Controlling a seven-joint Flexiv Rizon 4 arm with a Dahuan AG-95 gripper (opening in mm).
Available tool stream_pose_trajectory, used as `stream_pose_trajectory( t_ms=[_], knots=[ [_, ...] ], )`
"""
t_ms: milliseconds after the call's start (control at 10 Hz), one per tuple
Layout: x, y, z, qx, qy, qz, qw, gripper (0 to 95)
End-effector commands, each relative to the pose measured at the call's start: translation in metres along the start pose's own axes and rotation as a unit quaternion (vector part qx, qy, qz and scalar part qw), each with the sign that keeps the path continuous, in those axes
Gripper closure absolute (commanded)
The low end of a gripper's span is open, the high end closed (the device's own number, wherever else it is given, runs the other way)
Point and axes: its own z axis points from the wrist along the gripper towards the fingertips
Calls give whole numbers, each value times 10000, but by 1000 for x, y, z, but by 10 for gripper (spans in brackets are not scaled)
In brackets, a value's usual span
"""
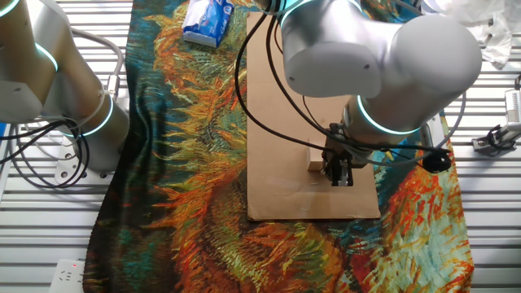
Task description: Use the gripper to push the small block from left to right
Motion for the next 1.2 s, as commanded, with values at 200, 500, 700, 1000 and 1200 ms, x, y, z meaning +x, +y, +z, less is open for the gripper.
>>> stream_pose_trajectory(
  t_ms=[200,500,700,1000,1200],
  knots=[
    [0,0,0,3,0,21,10000,950],
    [0,0,0,-10,-3,10,10000,950],
    [1,0,0,-18,-2,-60,10000,950],
    [0,0,0,-19,8,-66,10000,950],
    [-2,0,9,-8,2,-2,10000,950]
  ],
)
